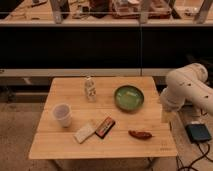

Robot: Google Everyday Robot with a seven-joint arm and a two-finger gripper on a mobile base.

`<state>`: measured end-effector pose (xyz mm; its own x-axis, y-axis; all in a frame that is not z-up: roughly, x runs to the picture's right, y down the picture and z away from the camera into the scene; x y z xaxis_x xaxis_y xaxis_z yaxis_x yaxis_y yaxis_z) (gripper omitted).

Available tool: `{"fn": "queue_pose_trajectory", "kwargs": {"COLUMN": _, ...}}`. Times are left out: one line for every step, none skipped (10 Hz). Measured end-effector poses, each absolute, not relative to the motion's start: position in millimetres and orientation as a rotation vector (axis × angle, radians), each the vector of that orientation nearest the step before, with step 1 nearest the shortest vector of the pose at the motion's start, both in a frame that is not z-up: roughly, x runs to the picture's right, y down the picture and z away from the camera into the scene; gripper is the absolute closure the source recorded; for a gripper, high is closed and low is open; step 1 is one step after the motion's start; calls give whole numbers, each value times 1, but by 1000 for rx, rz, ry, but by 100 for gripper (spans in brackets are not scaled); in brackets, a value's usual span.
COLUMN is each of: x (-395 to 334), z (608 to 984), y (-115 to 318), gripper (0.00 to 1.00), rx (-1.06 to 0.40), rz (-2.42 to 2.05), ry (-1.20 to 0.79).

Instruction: Knock the bottle over

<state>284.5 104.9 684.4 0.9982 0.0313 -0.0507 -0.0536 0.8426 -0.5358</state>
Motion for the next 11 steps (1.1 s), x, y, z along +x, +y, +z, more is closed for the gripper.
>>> {"fn": "queue_pose_trajectory", "kwargs": {"x": 285, "z": 684, "y": 105, "gripper": 35, "rx": -567, "rz": 45, "ry": 41}}
{"fn": "queue_pose_trajectory", "kwargs": {"x": 284, "z": 684, "y": 105, "gripper": 35, "rx": -567, "rz": 45, "ry": 40}}
{"fn": "queue_pose_trajectory", "kwargs": {"x": 285, "z": 684, "y": 105, "gripper": 35, "rx": -567, "rz": 45, "ry": 41}}
{"fn": "queue_pose_trajectory", "kwargs": {"x": 284, "z": 684, "y": 105, "gripper": 35, "rx": -567, "rz": 45, "ry": 40}}
{"fn": "queue_pose_trajectory", "kwargs": {"x": 285, "z": 684, "y": 105, "gripper": 35, "rx": -567, "rz": 45, "ry": 41}}
{"fn": "queue_pose_trajectory", "kwargs": {"x": 285, "z": 684, "y": 105, "gripper": 35, "rx": -567, "rz": 45, "ry": 41}}
{"fn": "queue_pose_trajectory", "kwargs": {"x": 284, "z": 684, "y": 105, "gripper": 35, "rx": -567, "rz": 45, "ry": 40}}
{"fn": "queue_pose_trajectory", "kwargs": {"x": 285, "z": 684, "y": 105, "gripper": 35, "rx": -567, "rz": 45, "ry": 41}}
{"fn": "queue_pose_trajectory", "kwargs": {"x": 284, "z": 684, "y": 105, "gripper": 35, "rx": -567, "rz": 45, "ry": 40}}
{"fn": "queue_pose_trajectory", "kwargs": {"x": 284, "z": 684, "y": 105, "gripper": 35, "rx": -567, "rz": 45, "ry": 40}}
{"fn": "queue_pose_trajectory", "kwargs": {"x": 281, "z": 688, "y": 98, "gripper": 35, "rx": -555, "rz": 46, "ry": 36}}
